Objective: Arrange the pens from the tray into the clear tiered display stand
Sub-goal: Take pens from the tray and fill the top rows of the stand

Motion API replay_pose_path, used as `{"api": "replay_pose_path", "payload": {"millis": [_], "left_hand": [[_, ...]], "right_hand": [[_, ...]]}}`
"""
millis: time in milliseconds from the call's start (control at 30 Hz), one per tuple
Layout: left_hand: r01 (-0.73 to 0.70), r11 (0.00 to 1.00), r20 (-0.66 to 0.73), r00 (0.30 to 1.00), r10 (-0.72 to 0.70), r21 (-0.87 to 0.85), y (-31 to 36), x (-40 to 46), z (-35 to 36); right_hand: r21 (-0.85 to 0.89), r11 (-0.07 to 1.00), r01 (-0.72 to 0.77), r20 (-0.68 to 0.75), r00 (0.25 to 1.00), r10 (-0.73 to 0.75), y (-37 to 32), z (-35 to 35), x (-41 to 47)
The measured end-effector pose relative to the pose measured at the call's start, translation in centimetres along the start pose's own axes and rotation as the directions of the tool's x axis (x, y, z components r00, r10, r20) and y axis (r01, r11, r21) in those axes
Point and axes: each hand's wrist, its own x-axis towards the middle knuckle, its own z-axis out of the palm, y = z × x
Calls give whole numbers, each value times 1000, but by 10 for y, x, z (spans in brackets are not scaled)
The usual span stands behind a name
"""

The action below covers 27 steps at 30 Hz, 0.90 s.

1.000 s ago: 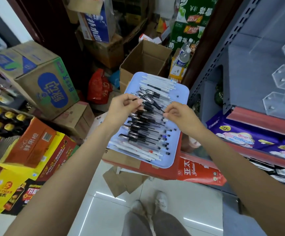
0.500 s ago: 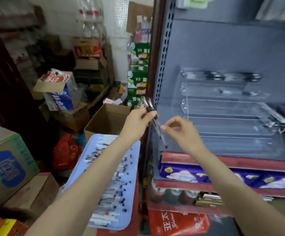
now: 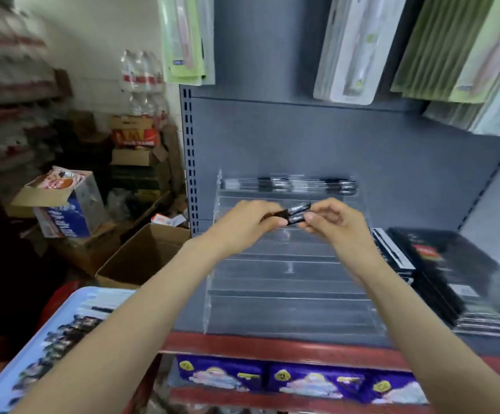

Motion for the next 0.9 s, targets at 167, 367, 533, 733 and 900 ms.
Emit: {"api": "replay_pose_path", "payload": {"millis": [167,367,533,733,900], "left_hand": [[230,947,-338,930,-145,225,12,35,18],[101,994,-183,977,-106,-32,19,72,49],[166,985,-195,966,-172,-50,21,96,63],[190,981,-152,969,-195,-48,21,115,79],[151,988,-81,986,-147,44,13,113,82]], "right_hand": [[0,1000,26,-237,971,-25,9,-62,18],[101,993,58,-420,907,-10,16,-105,34],[146,985,93,-460,888,-16,17,-120,42],[185,977,103,-442,897,-11,21,-128,45],[190,977,98,-417,909,-10,25,-127,45]]}}
